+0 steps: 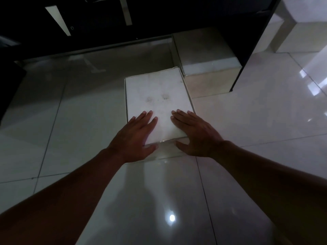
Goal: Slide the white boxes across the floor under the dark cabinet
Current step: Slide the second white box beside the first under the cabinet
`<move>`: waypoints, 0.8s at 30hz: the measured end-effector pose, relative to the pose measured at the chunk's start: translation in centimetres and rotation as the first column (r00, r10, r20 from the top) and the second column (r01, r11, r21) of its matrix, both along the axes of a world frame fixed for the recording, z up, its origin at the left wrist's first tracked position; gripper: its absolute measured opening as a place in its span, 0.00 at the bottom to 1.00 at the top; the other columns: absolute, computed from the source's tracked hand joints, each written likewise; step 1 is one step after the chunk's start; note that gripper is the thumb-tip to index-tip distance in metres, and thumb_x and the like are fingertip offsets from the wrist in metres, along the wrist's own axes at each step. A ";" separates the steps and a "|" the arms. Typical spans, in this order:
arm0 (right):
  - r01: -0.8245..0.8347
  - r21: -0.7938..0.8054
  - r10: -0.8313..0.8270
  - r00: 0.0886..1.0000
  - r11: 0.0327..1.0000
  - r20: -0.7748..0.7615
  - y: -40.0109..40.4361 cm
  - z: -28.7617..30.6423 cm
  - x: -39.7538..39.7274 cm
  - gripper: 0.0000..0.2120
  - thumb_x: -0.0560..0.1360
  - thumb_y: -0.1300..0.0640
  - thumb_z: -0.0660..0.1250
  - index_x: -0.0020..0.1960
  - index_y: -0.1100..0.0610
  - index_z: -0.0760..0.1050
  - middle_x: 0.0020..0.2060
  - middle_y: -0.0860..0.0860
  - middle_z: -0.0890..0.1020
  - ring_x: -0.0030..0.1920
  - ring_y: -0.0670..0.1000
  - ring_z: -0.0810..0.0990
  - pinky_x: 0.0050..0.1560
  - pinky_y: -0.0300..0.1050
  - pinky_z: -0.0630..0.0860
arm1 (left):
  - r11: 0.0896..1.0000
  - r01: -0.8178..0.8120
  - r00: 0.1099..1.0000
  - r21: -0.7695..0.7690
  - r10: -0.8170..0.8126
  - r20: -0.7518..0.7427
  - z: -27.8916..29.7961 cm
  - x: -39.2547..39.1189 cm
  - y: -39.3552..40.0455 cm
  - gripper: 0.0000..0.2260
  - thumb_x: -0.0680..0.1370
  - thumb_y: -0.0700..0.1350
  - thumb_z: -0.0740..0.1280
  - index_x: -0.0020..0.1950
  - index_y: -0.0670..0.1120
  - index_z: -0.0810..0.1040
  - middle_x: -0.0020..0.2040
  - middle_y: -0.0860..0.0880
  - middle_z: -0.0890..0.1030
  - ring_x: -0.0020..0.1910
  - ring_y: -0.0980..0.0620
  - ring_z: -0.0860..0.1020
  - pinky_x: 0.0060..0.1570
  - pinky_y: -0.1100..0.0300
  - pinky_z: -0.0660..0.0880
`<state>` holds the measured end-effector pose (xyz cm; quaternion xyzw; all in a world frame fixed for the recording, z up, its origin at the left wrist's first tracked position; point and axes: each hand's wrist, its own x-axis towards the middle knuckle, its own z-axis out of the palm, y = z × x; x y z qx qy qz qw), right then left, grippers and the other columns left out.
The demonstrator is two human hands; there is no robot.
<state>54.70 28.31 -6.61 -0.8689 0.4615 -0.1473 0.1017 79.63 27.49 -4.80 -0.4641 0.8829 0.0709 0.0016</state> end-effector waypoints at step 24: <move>0.346 -0.102 -0.344 0.938 0.933 0.030 -12.6 -2.6 -1.3 0.39 0.77 0.40 0.64 0.77 0.61 0.54 0.78 0.57 0.52 0.78 0.54 0.46 0.76 0.55 0.43 | 0.977 -0.144 0.988 0.158 0.149 -0.024 -0.1 -1.5 -14.9 0.35 0.78 0.47 0.67 0.80 0.48 0.52 0.81 0.50 0.47 0.79 0.48 0.45 0.76 0.49 0.49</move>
